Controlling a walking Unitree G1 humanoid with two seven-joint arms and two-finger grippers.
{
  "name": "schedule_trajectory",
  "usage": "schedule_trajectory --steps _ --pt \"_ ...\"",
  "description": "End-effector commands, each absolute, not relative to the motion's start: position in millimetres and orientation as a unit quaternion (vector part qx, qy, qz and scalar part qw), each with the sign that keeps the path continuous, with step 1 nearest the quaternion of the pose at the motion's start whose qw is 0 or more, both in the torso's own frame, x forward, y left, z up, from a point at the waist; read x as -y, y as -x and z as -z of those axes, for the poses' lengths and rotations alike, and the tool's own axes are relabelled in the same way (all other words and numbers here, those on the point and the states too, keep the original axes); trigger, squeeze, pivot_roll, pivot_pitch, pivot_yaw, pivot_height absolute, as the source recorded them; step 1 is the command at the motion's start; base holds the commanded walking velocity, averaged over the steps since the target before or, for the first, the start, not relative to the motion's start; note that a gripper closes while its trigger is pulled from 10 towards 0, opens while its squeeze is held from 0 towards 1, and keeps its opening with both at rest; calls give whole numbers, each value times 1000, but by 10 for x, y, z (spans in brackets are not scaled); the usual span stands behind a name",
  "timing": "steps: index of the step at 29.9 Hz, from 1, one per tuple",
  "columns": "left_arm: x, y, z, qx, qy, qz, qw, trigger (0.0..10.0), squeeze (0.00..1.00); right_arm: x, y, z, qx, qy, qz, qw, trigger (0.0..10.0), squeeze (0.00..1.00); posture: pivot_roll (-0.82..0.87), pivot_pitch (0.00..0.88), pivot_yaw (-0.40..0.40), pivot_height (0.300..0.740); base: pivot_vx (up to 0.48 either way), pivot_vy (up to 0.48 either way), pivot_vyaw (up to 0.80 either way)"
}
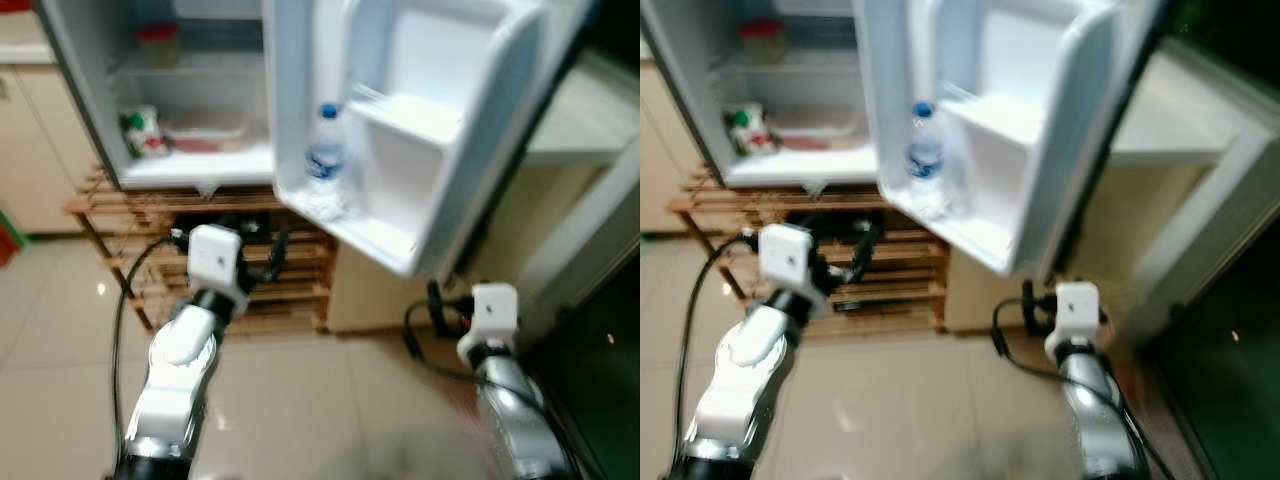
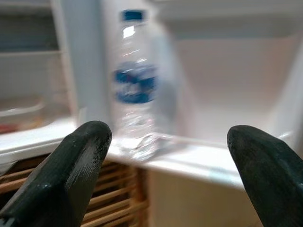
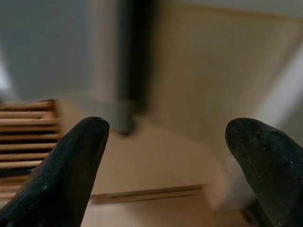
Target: Restocking fridge
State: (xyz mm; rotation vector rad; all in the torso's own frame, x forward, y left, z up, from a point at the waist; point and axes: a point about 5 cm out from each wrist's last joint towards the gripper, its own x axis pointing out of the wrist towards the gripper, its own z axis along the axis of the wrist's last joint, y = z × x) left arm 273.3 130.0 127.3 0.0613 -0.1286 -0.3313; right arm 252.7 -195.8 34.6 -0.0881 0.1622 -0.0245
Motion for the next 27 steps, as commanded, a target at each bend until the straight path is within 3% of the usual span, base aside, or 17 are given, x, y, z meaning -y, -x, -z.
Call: schedule_trajectory --steps 1,9,10,13,15,19,23,27 --pt "-1376 -2751 -1297 67 -37 151 986 10000 0 1918 -2531 -353 -78 41 7 996 10000 0 15 0 -34 740 300 0 0" --pt "-1392 -2762 -1205 41 -30 152 987 10000 0 2111 -2413 -106 -150 82 15 985 10000 0 19 0 -32 740 0 0 0" --pt "-1437 -2768 -1068 10 -38 148 988 10000 0 2289 -2535 -172 -142 93 62 983 10000 0 19 0 -30 740 0 0 0" --pt "-1491 -2767 -947 -16 -36 142 989 10000 0 2393 -2648 -245 -135 94 88 982 10000 0 26 0 -29 740 0 0 0" --pt "-1641 -2753 -688 -65 -46 121 989 10000 0 2517 -2954 -504 -103 103 113 983 10000 0 43 0 -31 740 0 0 0" --pt "-1764 -2650 -490 -99 -70 112 986 10000 0 2541 -3157 -675 -88 111 123 982 10000 0 73 10 -27 740 0 0 0" --pt "-1969 -2377 -178 -166 -92 99 977 10000 0 2539 -3413 -935 -67 121 127 982 10000 0 105 93 -20 740 0 0 0" --pt "-2023 -2273 -136 -176 -86 95 976 10000 0 2478 -3615 -1179 -48 119 122 984 10000 0 114 146 -18 740 0 0 0"
